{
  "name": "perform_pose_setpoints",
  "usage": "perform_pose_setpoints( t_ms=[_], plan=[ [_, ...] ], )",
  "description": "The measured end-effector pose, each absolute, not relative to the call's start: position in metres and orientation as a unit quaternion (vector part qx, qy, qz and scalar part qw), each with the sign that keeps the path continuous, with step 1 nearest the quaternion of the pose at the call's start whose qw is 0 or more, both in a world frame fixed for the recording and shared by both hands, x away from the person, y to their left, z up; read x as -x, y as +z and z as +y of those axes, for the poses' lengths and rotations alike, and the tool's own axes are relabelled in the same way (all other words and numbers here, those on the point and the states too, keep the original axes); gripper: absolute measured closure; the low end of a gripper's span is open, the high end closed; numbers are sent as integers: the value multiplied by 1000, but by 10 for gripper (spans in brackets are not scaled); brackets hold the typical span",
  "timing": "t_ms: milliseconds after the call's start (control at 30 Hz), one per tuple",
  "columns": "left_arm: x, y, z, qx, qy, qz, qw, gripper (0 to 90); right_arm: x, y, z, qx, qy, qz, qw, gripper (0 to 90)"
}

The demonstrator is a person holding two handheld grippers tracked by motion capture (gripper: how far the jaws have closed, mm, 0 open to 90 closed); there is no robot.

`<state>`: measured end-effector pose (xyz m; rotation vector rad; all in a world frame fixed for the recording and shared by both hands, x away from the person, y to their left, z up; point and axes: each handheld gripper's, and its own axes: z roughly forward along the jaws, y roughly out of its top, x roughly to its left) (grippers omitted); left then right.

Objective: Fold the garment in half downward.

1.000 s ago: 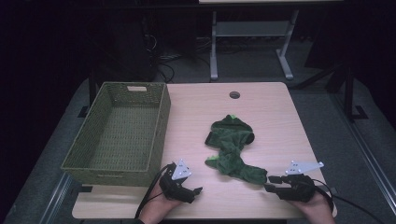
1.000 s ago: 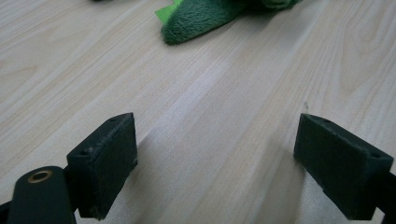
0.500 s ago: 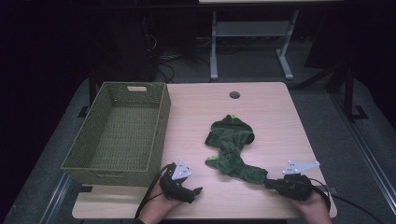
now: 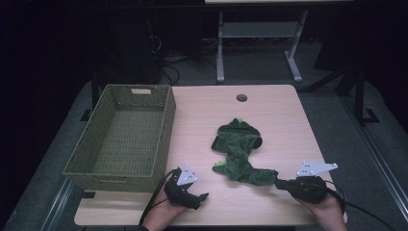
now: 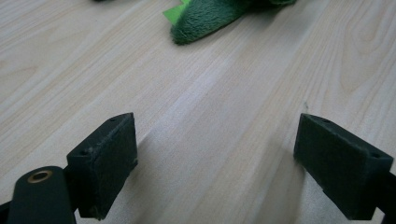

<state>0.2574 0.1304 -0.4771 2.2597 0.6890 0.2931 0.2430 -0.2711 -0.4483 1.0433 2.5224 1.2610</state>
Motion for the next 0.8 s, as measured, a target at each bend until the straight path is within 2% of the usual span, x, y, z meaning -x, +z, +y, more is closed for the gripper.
perform_pose_setpoints(
  t_ms=[367,800],
  plan=[
    [-257,-477,130,-881,115,269,371,126,-251,-425,-255,-298,448,839,76,883],
    [-257,-477,130,-881,114,270,372,126,-265,-415,-226,-254,460,848,71,882]
  ],
)
